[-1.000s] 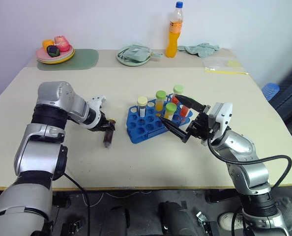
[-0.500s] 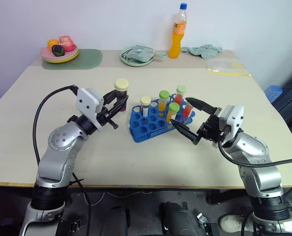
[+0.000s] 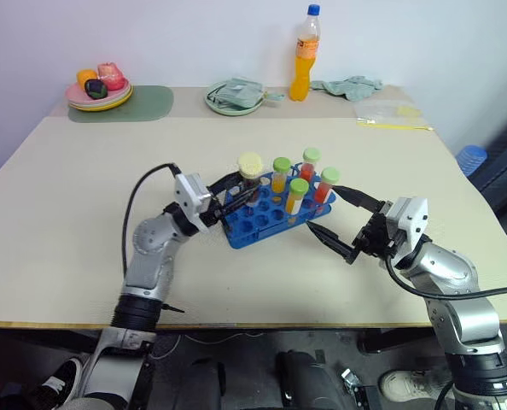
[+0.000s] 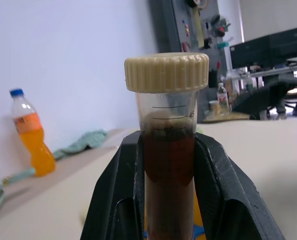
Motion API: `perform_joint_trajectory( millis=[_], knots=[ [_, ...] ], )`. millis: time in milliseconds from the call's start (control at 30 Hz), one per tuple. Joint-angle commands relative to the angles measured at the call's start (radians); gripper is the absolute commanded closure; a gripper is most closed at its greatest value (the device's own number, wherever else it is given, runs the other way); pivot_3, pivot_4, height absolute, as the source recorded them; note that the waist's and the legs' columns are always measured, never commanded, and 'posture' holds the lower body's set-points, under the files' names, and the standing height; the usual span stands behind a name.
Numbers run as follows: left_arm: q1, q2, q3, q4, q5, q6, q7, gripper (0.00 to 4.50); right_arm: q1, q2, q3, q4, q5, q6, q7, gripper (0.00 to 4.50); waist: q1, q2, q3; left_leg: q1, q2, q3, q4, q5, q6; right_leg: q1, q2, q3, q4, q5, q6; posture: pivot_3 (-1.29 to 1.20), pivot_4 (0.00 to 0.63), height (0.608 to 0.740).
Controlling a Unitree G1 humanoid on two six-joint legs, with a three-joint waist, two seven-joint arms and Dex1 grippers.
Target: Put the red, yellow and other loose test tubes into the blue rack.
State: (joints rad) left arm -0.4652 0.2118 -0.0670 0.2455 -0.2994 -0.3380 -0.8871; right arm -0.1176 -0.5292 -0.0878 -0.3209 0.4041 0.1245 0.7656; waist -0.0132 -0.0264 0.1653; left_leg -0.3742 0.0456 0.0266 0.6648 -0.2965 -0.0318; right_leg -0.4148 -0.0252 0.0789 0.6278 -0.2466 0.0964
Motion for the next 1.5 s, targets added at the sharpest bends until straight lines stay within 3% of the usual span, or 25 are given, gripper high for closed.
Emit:
perform_joint_trajectory(
  millis=[33,400,1200,1333,1500],
  knots=[
    [-0.044,-0.030,-0.028,0.033,0.062,-0.075,0.027,3.71,0.010,-0.018,-0.030,-0.061,0.011,0.009,-0.014,0.00,0.000,0.000,0.000,0.000,0.000,0.000,0.000,0.000,0.000,0.000,0.000,0.000,0.000,0.000,0.000,0.00,0.150,0.740],
    [0.005,-0.054,-0.096,0.019,0.115,-0.095,0.059,3.71,0.112,-0.118,-0.126,-0.146,0.094,0.106,0.022,0.00,-0.001,0.000,0.000,0.000,0.000,0.000,0.000,-0.001,0.001,0.000,0.000,0.000,0.000,0.000,0.000,0.00,0.150,0.740],
    [0.086,-0.006,-0.120,-0.058,0.180,-0.060,0.162,3.71,0.080,-0.137,-0.137,-0.180,0.097,0.176,-0.012,0.00,0.000,0.000,0.000,0.001,0.000,-0.001,0.000,-0.001,0.002,0.001,0.000,0.000,0.000,-0.002,-0.002,0.00,0.150,0.740],
    [0.098,-0.015,-0.114,-0.053,0.161,-0.038,0.167,3.71,0.084,-0.136,-0.138,-0.176,0.093,0.170,-0.009,0.00,0.000,0.000,0.000,0.001,0.000,-0.001,0.000,-0.001,0.002,0.001,0.000,0.000,0.000,-0.002,-0.002,0.00,0.150,0.740],
    [0.079,-0.057,-0.050,-0.019,0.031,0.107,0.174,3.71,0.084,-0.126,-0.127,-0.160,0.080,0.151,-0.007,0.00,0.000,0.000,0.000,0.001,0.000,-0.001,0.000,-0.001,0.002,0.001,0.000,0.000,0.000,-0.002,-0.002,0.00,0.150,0.740]
  ],
)
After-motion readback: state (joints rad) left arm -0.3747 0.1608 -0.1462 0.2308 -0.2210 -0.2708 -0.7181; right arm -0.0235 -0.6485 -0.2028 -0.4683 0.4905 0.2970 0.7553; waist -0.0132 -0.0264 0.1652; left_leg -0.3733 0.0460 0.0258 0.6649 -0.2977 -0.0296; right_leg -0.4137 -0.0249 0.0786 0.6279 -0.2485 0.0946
